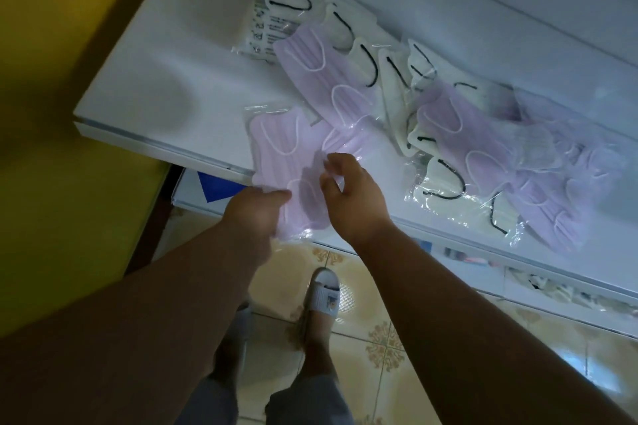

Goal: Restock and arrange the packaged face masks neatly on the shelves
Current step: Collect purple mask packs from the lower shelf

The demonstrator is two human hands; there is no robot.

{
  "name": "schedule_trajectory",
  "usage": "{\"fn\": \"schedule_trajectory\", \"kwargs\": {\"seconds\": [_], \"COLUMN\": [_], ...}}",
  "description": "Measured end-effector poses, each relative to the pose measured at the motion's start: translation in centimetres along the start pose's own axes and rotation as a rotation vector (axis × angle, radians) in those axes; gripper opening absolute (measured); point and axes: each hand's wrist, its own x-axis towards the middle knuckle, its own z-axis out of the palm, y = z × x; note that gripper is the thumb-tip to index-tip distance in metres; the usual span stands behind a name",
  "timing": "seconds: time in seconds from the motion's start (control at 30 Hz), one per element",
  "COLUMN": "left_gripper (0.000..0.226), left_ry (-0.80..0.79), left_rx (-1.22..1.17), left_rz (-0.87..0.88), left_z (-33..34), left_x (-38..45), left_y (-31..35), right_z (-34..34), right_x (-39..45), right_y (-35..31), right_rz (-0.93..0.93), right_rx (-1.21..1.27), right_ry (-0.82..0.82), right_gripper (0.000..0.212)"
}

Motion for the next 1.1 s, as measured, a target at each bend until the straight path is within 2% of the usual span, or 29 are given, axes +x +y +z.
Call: {"fn": "schedule_trajectory", "kwargs": {"seconds": [0.1,0.2,0.23,0.3,0.37,0.43,0.5,0.6,0.7,0.9,0.97,1.1], "left_gripper": [0.046,0.03,0.033,0.052,0.066,0.072,0.076,0.056,0.042,0.046,0.045,0.033], "left_ry": [-0.025,-0.071,-0.087,-0.056,0.008,0.04,0.027,-0.044,-0.126,-0.167,-0.181,-0.206], "left_rx": [-0.081,-0.121,-0.133,-0.081,0.005,0.051,0.068,-0.023,-0.083,-0.104,-0.129,-0.186], "left_rz": [-0.046,-0.023,-0.005,0.022,0.044,0.066,0.102,0.089,0.041,0.024,0.032,0.021], "left_z": [-1.1,-2.0,-2.3,-2.5,-2.6,-2.9,-3.2,-4.2,-5.5,-7.2,-7.6,-7.3], "left_x": [0.5,1.0,1.1,1.5,2.2,2.9,2.5,1.2,1.2,1.8,2.1,1.7], "left_y": [0.0,0.2,0.2,0.4,0.0,-0.3,-0.3,0.1,0.4,1.5,1.9,2.0], "right_z": [0.6,-0.1,-0.5,-1.1,-1.0,-0.4,0.3,0.8,0.6,0.1,0.0,1.0], "right_x": [-0.4,2.2,3.4,5.6,6.3,5.2,3.1,1.1,2.1,2.3,1.8,-0.2], "right_y": [-0.6,-0.7,-0.9,-1.2,-1.3,-1.4,-1.6,-1.0,-0.5,-0.8,-0.8,-0.8], "right_rz": [-0.007,-0.133,-0.151,-0.134,-0.126,-0.12,-0.127,-0.144,-0.054,-0.022,0.02,0.209], "right_rx": [0.095,-0.089,-0.207,-0.434,-0.549,-0.573,-0.535,-0.429,-0.382,-0.355,-0.331,-0.098], "right_ry": [0.045,0.214,0.202,0.043,-0.076,-0.022,0.063,0.056,0.089,-0.02,0.017,0.103], "right_gripper": [0.029,0.032,0.035,0.045,0.053,0.05,0.042,0.04,0.043,0.02,0.026,0.061]}}
